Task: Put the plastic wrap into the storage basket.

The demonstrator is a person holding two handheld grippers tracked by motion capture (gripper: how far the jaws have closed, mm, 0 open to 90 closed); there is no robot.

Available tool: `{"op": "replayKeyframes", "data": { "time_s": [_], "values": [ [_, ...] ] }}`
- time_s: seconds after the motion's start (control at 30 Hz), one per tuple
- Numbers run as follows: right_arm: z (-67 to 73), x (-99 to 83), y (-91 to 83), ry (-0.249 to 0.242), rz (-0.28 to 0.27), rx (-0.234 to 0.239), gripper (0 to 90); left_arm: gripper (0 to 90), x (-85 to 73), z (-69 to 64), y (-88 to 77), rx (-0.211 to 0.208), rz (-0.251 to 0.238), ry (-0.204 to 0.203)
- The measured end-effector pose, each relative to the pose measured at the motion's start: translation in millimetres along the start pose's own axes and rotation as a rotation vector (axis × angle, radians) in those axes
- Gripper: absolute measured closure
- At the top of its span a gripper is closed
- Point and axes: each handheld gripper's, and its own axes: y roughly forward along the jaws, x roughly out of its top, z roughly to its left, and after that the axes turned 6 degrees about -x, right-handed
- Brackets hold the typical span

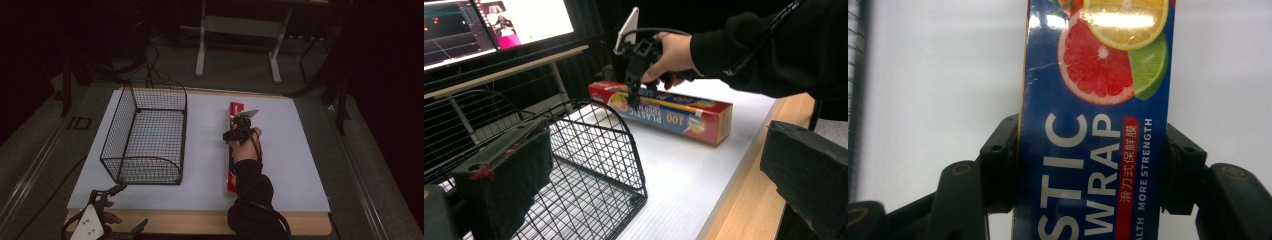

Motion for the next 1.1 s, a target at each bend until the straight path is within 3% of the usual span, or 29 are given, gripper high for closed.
{"op": "replayKeyframes", "data": {
  "time_s": [0.3,0.53,1.0,1.1],
  "values": [
    [-0.4,15.5,-29.9,-0.006,-0.073,0.019,39.2,0.9,-0.3,0.0,0.3,-0.003,-0.001,-0.002],
    [3.8,25.7,-53.8,-0.04,-0.111,0.028,39.2,0.9,-0.2,0.1,0.1,-0.014,-0.009,-0.012],
    [25.8,40.4,-100.3,-0.114,-0.188,0.072,39.4,0.9,-0.6,-0.2,2.3,-0.027,-0.003,-0.013],
    [36.4,43.4,-111.6,-0.142,-0.206,0.08,39.4,0.9,-1.1,-0.4,2.9,-0.029,0.0,-0.014]
  ]
}}
